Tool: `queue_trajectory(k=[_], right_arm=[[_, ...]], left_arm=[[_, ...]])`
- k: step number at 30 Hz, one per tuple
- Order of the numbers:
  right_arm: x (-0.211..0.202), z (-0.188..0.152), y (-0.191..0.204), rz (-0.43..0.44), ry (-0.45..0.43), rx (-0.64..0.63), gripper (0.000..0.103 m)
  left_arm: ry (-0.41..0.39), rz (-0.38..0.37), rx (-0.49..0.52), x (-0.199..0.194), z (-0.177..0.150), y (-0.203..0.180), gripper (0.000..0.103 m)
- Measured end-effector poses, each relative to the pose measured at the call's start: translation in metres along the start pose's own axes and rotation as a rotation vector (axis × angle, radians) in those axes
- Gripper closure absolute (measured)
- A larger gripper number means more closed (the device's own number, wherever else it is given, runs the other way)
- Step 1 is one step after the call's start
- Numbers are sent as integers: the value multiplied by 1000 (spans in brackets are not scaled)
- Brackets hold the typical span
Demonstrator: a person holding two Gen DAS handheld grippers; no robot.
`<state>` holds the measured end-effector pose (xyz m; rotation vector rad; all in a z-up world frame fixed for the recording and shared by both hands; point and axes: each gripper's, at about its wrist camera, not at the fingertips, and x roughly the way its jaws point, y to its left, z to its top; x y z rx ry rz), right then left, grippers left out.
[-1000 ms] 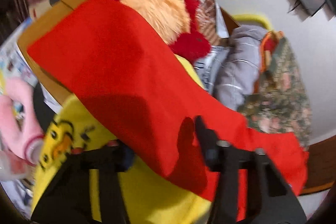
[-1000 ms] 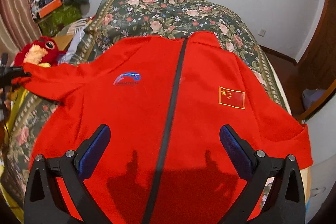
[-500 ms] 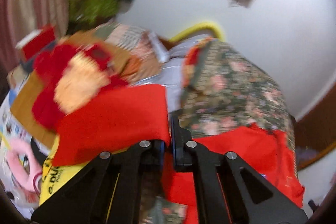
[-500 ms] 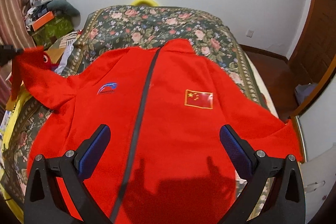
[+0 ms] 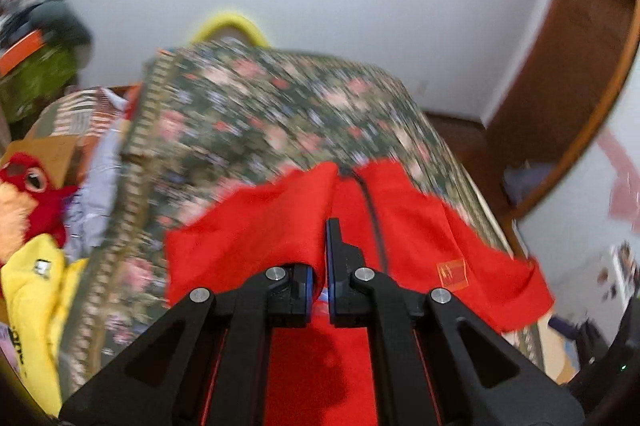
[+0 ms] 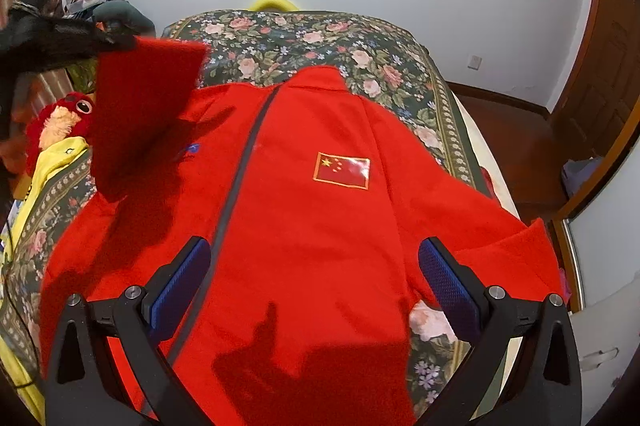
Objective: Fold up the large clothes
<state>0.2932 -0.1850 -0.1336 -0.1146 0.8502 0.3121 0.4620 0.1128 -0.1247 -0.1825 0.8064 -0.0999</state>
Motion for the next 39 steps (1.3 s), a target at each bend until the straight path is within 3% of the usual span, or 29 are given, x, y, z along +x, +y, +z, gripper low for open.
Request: queue_trajectory(k=[6,13,16,17,18,20,26,31,39], right_arm=[[5,-8,-21,25,23,41,0],[12,-14,-34,38,62,93,0],[12,-13,-31,35,71,93,0],[11,-13,-29,34,72,88,0],[11,-11,-26,29,72,77,0],[9,-7,-17,17,66,49,0],[5,10,15,3,40,-41,0],[12,25,54,3,37,-131,0],[47,39,129,61,78,-303,0]], left_arm=[[194,-59,57,71,-49,-55,99],[349,-49,153,100,-100,-86,95],[378,-65,176,95,-113,-85,82],[383,-71,178,92,-116,-84,70],[384,-73,182,87,-119,-82,59],[365,-75,191,72,-125,-76,50],[290,-49,159,27,-124,-35,35],[199,54,111,-11,-126,22,32],[137,179,-21,-57,-147,113,29]])
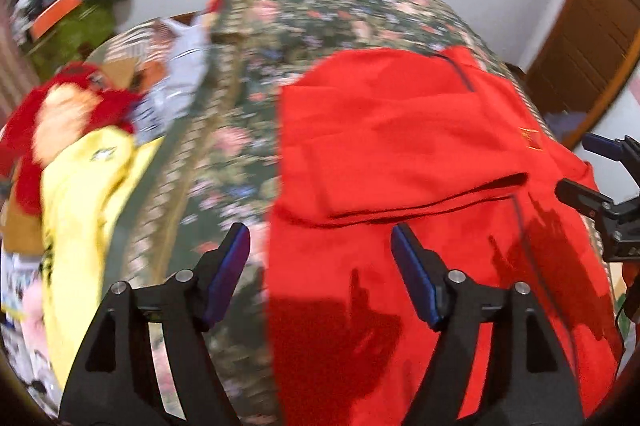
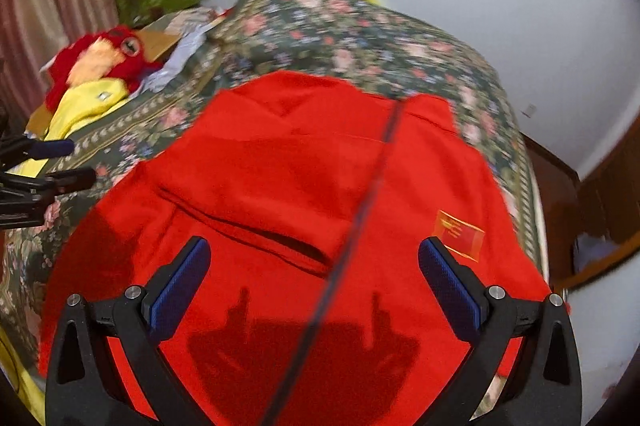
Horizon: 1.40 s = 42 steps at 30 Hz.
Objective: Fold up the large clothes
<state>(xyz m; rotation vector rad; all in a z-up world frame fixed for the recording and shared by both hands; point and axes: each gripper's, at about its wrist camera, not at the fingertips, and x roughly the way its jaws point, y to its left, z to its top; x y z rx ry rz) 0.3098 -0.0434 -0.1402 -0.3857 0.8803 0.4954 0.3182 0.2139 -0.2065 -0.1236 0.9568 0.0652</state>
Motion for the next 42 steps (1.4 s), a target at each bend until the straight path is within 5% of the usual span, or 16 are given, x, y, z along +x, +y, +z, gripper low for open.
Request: queue_trajectory(k=[9,17,22,26,29,31,42], right_arm=[[67,28,73,80,101,-144,0],[106,39,108,135,133,-201,4],[127,40,115,154,187,-199,30],[136,39,120,169,204,-220,36],[140,39,121,185,206,-223,60],[141,39,119,222,206,-205,91],[61,53,50,274,-32,5,97]], left_arm=[[-14,56,-100,-21,-39,57,26],[1,48,-129,-19,-53,67,26],[13,48,-133,-12,-55,68,26],[26,43,-147,-6,-55,68,26],[36,42,-147,-2,-55,66,26],[41,40,-141,1,-54,63,26],[107,31,-108,36,-28,42,26]])
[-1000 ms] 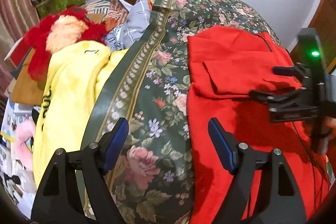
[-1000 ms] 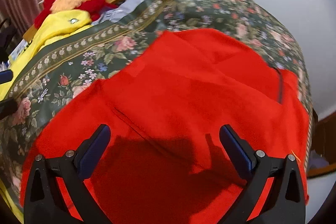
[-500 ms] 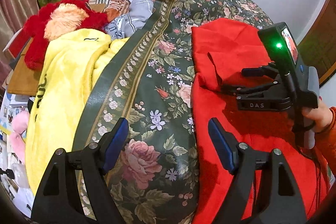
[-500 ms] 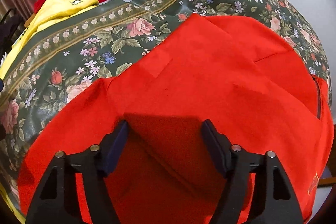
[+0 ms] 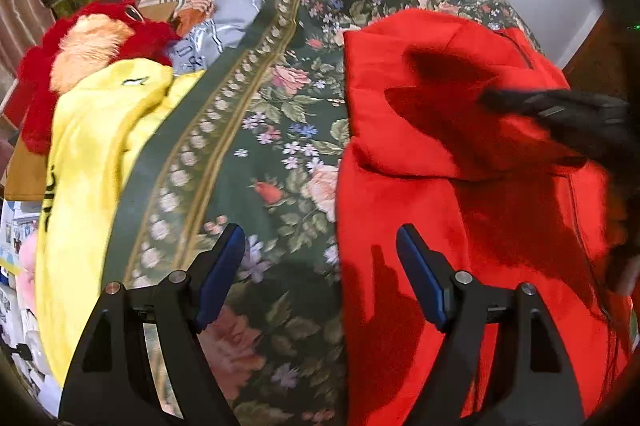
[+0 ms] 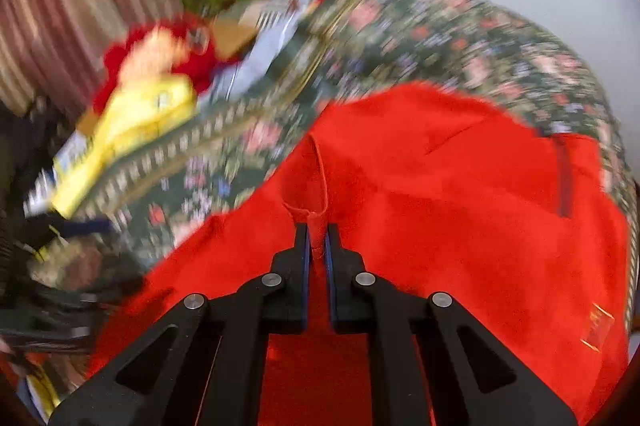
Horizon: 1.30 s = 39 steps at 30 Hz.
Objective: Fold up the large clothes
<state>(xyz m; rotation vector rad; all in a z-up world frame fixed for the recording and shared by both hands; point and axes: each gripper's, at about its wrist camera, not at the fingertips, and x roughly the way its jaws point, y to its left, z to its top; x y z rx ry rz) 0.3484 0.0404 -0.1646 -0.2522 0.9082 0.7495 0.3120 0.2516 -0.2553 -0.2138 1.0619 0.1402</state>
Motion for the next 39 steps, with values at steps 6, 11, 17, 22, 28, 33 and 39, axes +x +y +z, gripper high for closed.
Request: queue_trajectory(k=[6,11,17,22,28,33,39], right_arm=[[-90,-2,-69,-60,-173,186,97],[-140,-21,-118,-170,-244,287,97],[-161,-66,-160,-209,-246,420,97],[-163,-89,-183,-247,-215,460,97],[-175,-104,-202,-234,-232,521,97],[-183,-116,-206,-217,-255,563,97],[-155,-143,-208,-210,-158,602,97]], left_arm=[[11,-38,4,1,9,-22,25],[51,-18,18,20,12,-33,23],[118,192,61,64,27,-32,23],[114,254,112,90,42,-42,11],[72,318,19,102,61,-35,11],[7,328,-110,92,63,-12,12],[1,302,-161,87,60,-1,11]])
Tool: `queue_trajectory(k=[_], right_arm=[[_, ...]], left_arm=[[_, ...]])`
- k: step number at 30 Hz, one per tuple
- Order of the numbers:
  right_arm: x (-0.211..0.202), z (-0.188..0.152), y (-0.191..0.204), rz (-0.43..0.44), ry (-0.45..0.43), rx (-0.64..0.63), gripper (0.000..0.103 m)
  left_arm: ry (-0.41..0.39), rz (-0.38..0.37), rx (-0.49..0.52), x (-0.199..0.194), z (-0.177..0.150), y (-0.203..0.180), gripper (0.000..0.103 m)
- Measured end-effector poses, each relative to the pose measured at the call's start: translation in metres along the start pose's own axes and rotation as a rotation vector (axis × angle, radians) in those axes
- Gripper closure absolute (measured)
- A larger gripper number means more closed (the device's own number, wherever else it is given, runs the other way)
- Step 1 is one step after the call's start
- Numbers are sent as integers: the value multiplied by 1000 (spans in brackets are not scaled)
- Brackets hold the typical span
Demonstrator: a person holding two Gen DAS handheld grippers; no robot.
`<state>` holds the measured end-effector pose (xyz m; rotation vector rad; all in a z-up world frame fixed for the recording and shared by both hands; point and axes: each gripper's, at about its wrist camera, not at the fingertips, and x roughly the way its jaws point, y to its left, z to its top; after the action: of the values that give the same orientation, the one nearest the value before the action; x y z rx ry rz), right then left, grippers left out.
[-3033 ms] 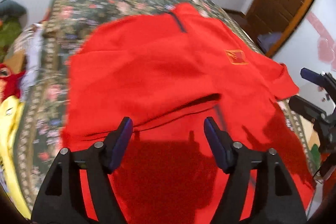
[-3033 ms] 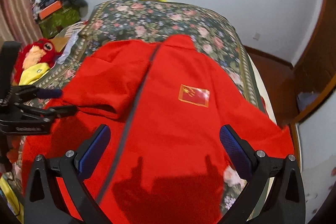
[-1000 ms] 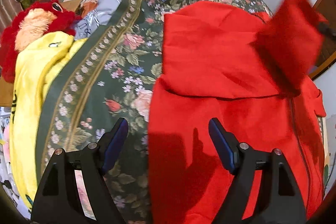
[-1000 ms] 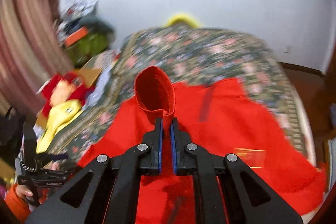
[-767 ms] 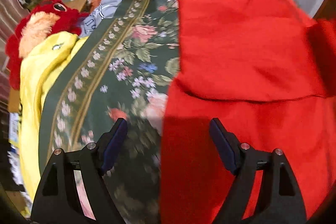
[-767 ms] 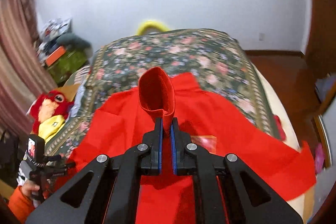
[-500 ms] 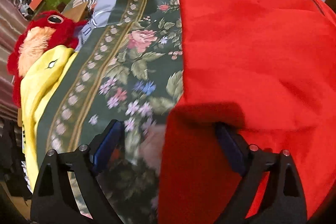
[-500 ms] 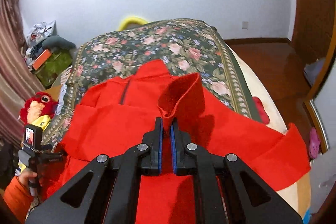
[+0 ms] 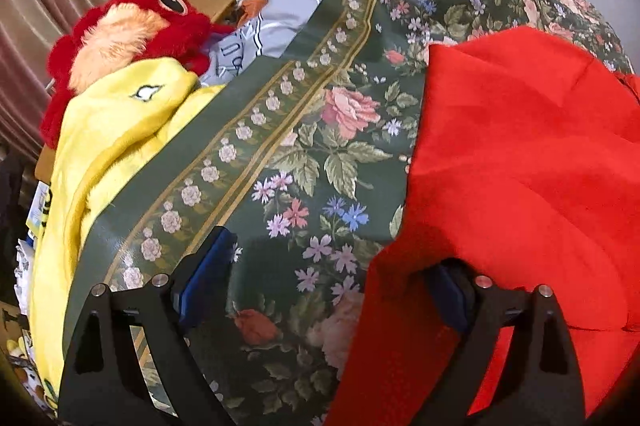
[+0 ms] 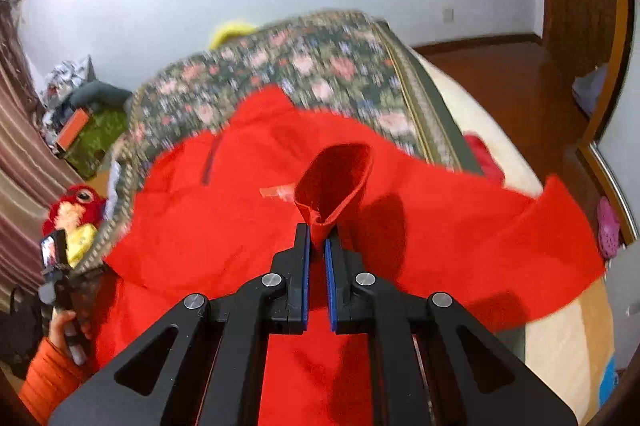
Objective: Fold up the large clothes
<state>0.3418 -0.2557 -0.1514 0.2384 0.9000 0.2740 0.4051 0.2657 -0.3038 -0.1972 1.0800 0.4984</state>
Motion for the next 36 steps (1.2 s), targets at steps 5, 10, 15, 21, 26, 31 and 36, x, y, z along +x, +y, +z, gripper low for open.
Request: queue_trajectory(k=[5,10,15,21,26,31,36], right_arm=[[14,-23,-18,-24,75,38,97],[13,-37,-30,-31,117,64,96],[4,-47,-37,-21,138,85,95],[-13,-51,-39,-28,156,113,68],[-45,-47,-42,-22,110,108,59],[-80,-35,-51,-24,37,116,51],[-109,-24,-70,-55,-34,128,42]], left_arm=[[14,20,54,-3,-8,-6,11],[35,28,99,-11,-17,-7,11],[41,16,115,-28,-27,-5,11],[34,-32,110,-62,-40,-4,11],[-3,-73,132,-96,-48,-15,11],[-52,-145,157,-138,-52,-37,11],[-116,-226,190,-180,-54,-64,11]])
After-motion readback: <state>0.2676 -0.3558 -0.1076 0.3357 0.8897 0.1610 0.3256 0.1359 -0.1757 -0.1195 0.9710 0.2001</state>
